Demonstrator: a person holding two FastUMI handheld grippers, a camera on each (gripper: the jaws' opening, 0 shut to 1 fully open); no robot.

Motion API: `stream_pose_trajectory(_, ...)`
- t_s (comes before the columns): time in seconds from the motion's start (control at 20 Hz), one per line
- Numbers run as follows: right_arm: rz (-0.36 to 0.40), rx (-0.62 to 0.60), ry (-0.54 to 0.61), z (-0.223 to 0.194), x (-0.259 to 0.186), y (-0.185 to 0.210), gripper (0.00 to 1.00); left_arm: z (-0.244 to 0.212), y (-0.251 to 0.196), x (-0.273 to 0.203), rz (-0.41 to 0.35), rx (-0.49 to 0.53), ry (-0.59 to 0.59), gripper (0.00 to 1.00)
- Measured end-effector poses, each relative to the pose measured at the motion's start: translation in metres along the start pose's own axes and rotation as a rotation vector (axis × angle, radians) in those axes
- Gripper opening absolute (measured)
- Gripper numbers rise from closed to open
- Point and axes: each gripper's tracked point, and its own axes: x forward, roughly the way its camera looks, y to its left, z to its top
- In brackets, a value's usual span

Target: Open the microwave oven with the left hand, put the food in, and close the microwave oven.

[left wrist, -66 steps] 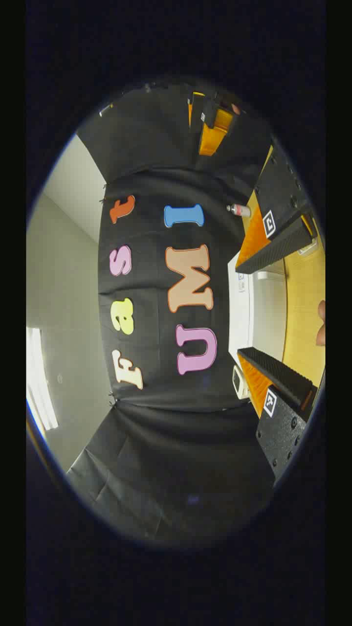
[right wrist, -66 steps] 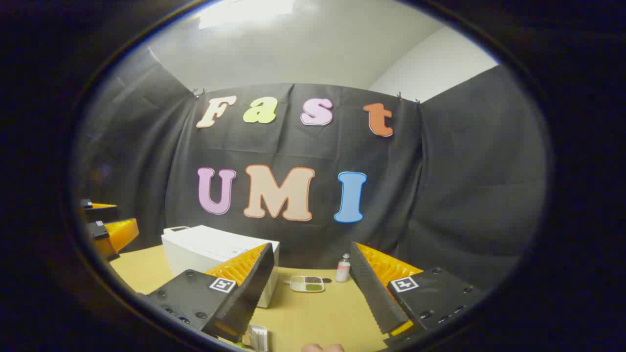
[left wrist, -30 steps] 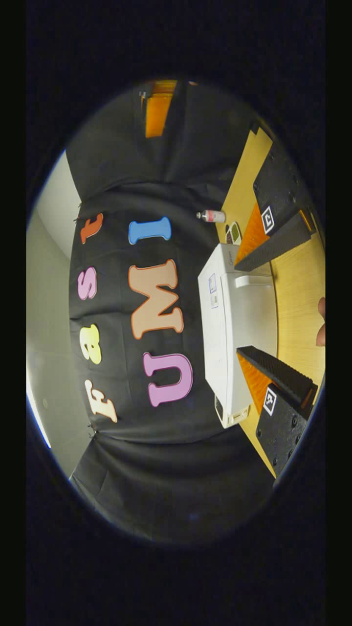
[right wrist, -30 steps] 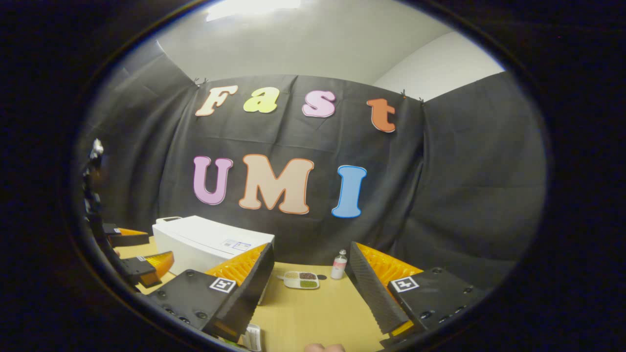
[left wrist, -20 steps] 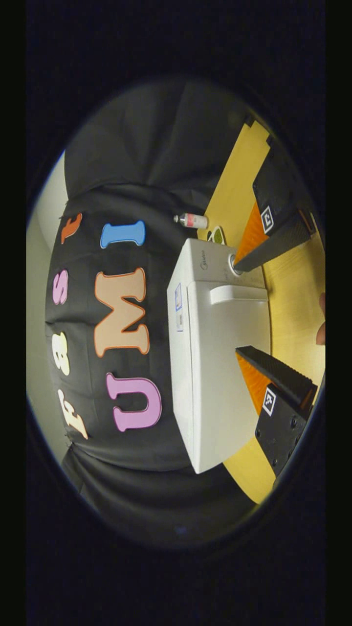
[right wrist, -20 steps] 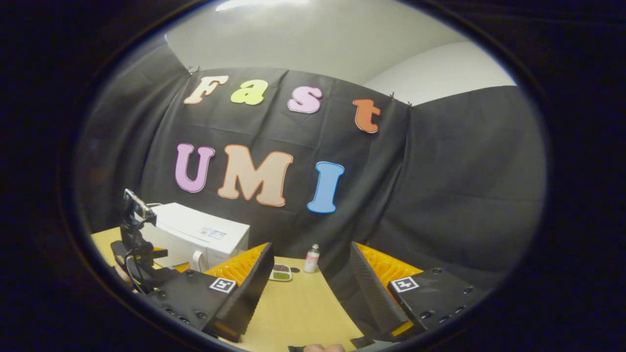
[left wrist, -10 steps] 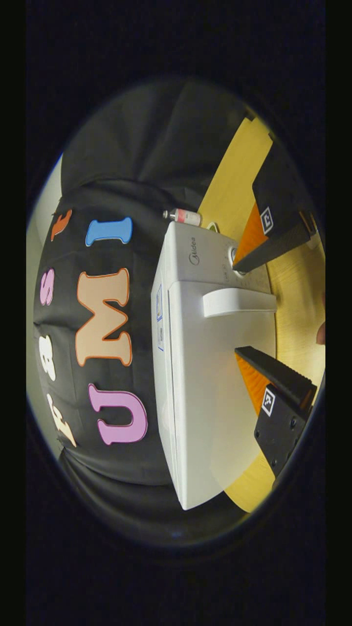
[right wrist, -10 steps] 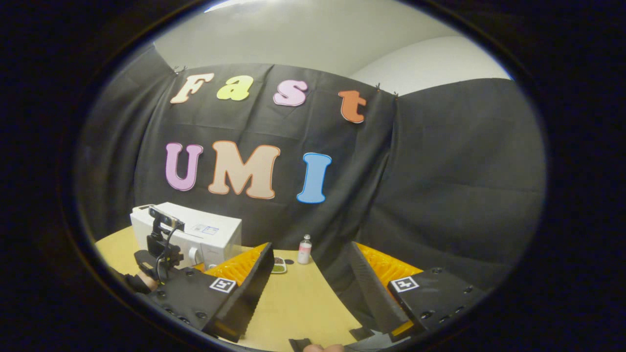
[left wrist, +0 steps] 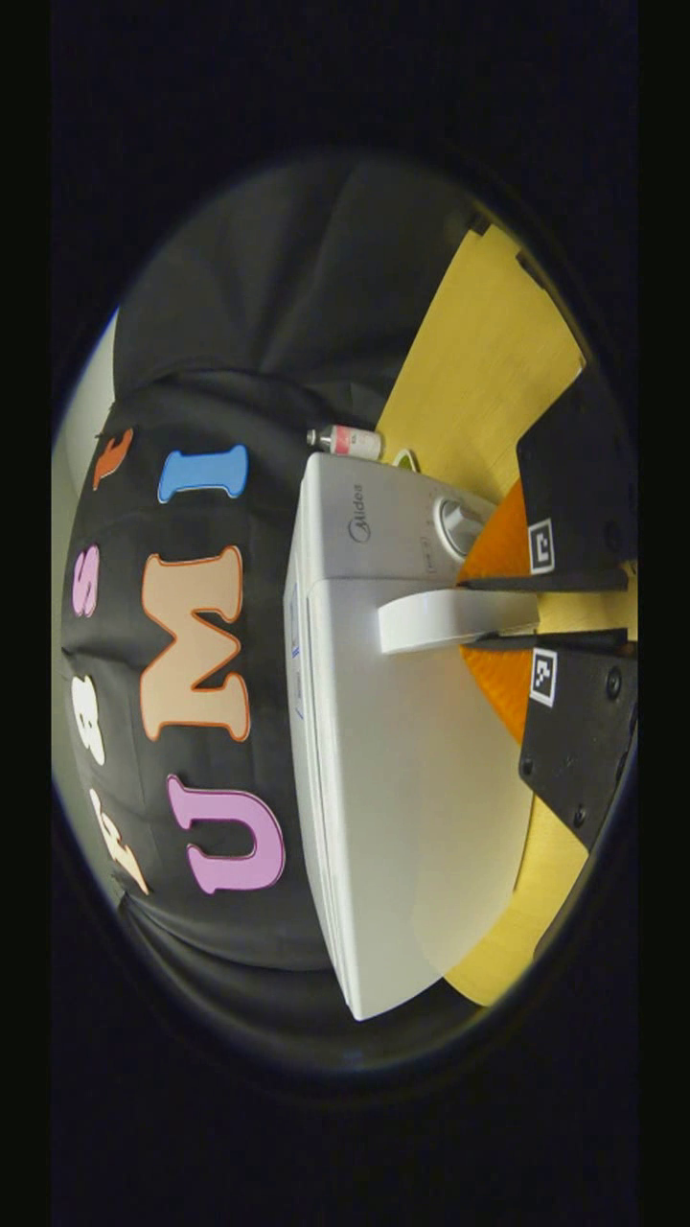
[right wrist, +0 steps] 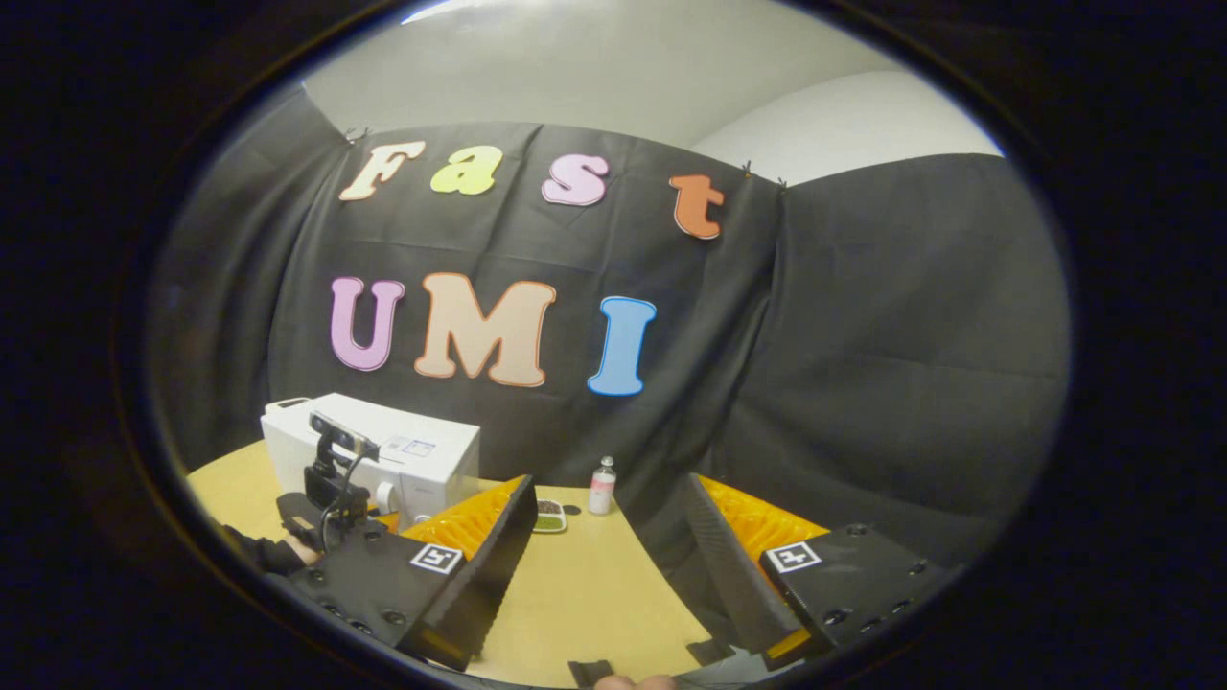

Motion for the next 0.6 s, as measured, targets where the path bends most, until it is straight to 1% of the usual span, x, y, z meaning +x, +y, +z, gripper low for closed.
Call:
stream_pose_trajectory(0.05, 0.001, -0.001, -0.006, 0.001, -0.001, 0.000, 0.97, -0.001, -0.001, 0.000, -0.014, -0.017, 0.003, 0.14)
stream_pose_trajectory(0.1, 0.007, -0.001, -0.006, 0.001, -0.002, 0.002, 0.97, -0.005, -0.003, -0.002, -0.023, -0.018, 0.036, 0.11)
stream_pose_trajectory(0.15, 0.010, 0.001, 0.002, -0.002, -0.002, 0.002, 0.97, -0.006, -0.002, -0.003, -0.024, -0.015, 0.042, 0.10)
stream_pose_trajectory(0.2, 0.012, 0.009, 0.007, -0.004, -0.002, 0.002, 0.97, -0.004, -0.002, -0.005, -0.023, -0.023, 0.033, 0.05)
stream_pose_trajectory(0.25, 0.014, 0.019, 0.008, -0.003, -0.001, 0.002, 0.97, -0.015, -0.004, -0.016, -0.022, -0.050, 0.084, 0.07)
stream_pose_trajectory(0.3, 0.015, 0.031, 0.004, -0.003, -0.001, 0.003, 0.98, -0.017, -0.004, -0.032, -0.023, -0.069, 0.066, 0.05)
stream_pose_trajectory(0.35, 0.016, 0.039, -0.003, -0.001, 0.000, 0.004, 0.97, -0.011, -0.006, -0.050, -0.031, -0.046, 0.019, 0.02)
stream_pose_trajectory(0.4, 0.022, 0.045, -0.008, 0.000, 0.002, 0.007, 0.97, -0.022, -0.006, -0.070, -0.033, -0.015, 0.035, 0.04)
stream_pose_trajectory(0.45, 0.033, 0.050, -0.008, -0.001, 0.004, 0.013, 0.97, -0.024, -0.001, -0.087, -0.034, 0.003, 0.013, 0.02)
stream_pose_trajectory(0.5, 0.051, 0.053, -0.007, -0.002, 0.006, 0.020, 0.97, -0.031, 0.003, -0.103, -0.035, 0.006, 0.022, 0.05)
stream_pose_trajectory(0.55, 0.068, 0.057, -0.009, -0.003, 0.009, 0.028, 0.97, -0.040, 0.008, -0.118, -0.037, -0.004, 0.047, 0.04)
stream_pose_trajectory(0.6, 0.086, 0.064, -0.012, -0.002, 0.011, 0.037, 0.97, -0.042, 0.013, -0.134, -0.039, -0.011, 0.044, 0.06)
